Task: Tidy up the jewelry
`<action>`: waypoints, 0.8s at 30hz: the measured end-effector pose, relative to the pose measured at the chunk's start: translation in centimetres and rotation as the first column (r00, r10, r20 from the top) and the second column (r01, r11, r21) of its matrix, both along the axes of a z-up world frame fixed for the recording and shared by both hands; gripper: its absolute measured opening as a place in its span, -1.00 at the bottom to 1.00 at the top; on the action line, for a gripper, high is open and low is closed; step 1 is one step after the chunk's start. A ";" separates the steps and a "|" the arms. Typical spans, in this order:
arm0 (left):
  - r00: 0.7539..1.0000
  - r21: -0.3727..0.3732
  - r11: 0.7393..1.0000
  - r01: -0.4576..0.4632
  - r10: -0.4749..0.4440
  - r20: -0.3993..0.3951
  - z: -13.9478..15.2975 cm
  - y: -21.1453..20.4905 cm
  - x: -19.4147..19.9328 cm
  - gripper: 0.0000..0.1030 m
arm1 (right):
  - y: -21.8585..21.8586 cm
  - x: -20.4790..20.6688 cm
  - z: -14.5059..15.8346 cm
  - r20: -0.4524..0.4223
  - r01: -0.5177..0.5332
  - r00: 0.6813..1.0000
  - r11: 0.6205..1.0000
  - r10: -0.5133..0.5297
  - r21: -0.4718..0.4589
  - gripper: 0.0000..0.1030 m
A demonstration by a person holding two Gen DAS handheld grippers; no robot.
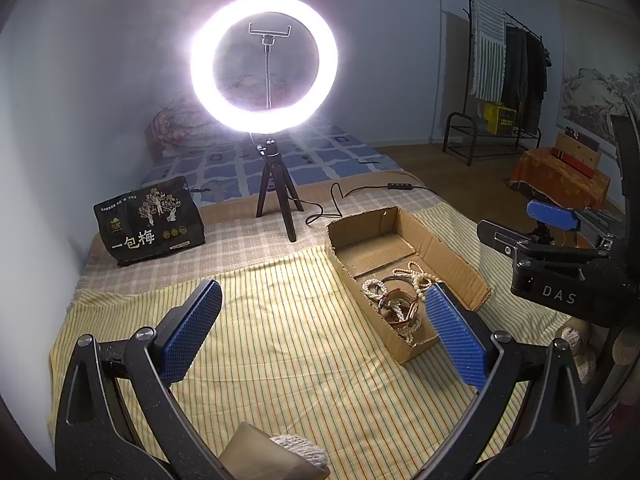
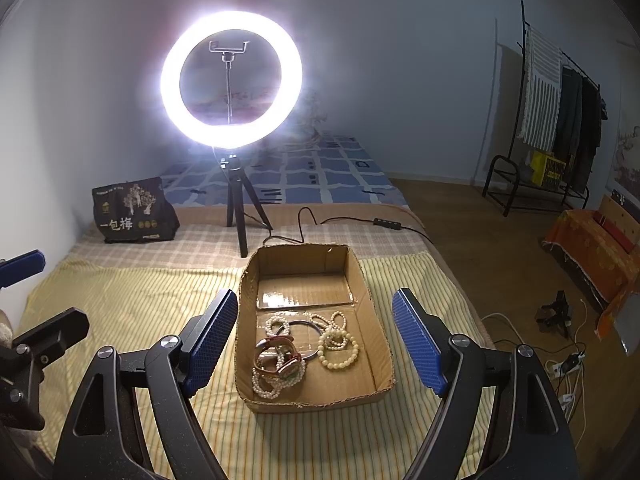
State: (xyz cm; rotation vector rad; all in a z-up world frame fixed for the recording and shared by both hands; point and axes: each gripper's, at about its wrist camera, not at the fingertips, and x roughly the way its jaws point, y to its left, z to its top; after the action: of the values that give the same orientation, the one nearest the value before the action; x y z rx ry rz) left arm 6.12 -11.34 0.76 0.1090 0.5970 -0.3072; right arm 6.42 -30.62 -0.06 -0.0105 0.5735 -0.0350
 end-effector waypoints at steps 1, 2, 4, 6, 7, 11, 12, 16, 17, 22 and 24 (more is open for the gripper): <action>1.000 0.000 1.000 0.001 -0.001 0.000 0.0 0.0 0.0 1.00 | 0.0 -0.1 0.1 0.000 -0.001 1.000 1.000 0.001 -0.001 0.55; 1.000 0.000 1.000 0.000 0.000 0.000 0.0 0.0 0.1 1.00 | 0.0 -0.1 0.0 -0.002 0.000 1.000 1.000 0.000 -0.002 0.55; 1.000 -0.002 1.000 -0.001 0.001 0.000 0.0 0.1 0.1 1.00 | 0.0 -0.1 0.1 -0.001 -0.001 1.000 1.000 0.001 -0.001 0.55; 1.000 -0.004 1.000 -0.001 0.001 0.000 0.0 0.1 0.1 1.00 | 0.0 -0.1 0.1 -0.001 -0.001 1.000 1.000 0.001 -0.001 0.55; 1.000 -0.005 1.000 -0.004 0.004 0.001 0.0 0.1 0.1 1.00 | 0.0 -0.1 0.1 0.000 -0.002 1.000 1.000 0.002 -0.002 0.55; 1.000 -0.005 1.000 -0.007 0.007 0.002 0.1 0.1 0.0 1.00 | 0.0 -0.1 0.1 -0.001 -0.001 1.000 1.000 0.001 -0.002 0.55; 1.000 -0.003 1.000 -0.006 0.006 0.003 0.1 0.0 0.0 1.00 | -0.1 -0.1 0.1 -0.002 -0.001 1.000 1.000 0.001 -0.003 0.55; 1.000 -0.006 1.000 -0.011 0.011 0.003 0.1 0.1 -0.1 1.00 | 0.0 -0.1 0.1 -0.002 0.001 1.000 1.000 -0.001 -0.002 0.55; 1.000 -0.005 1.000 -0.007 0.007 0.002 0.1 0.1 0.0 1.00 | 0.0 -0.1 0.1 -0.001 0.000 1.000 1.000 0.000 -0.002 0.55; 1.000 0.015 1.000 -0.014 0.014 0.015 0.2 -0.2 -0.4 1.00 | -0.1 -0.1 0.0 -0.004 -0.009 1.000 1.000 0.009 -0.007 0.55; 1.000 0.013 1.000 -0.019 0.019 0.017 0.3 -0.2 -0.5 1.00 | 0.0 -0.1 0.0 -0.006 -0.013 1.000 1.000 0.013 -0.011 0.55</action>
State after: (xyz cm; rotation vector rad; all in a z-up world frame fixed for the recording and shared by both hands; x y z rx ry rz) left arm 5.60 -11.54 1.08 0.1187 0.5828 -0.2836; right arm 6.35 -30.62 -0.10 -0.0252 0.5788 -0.0252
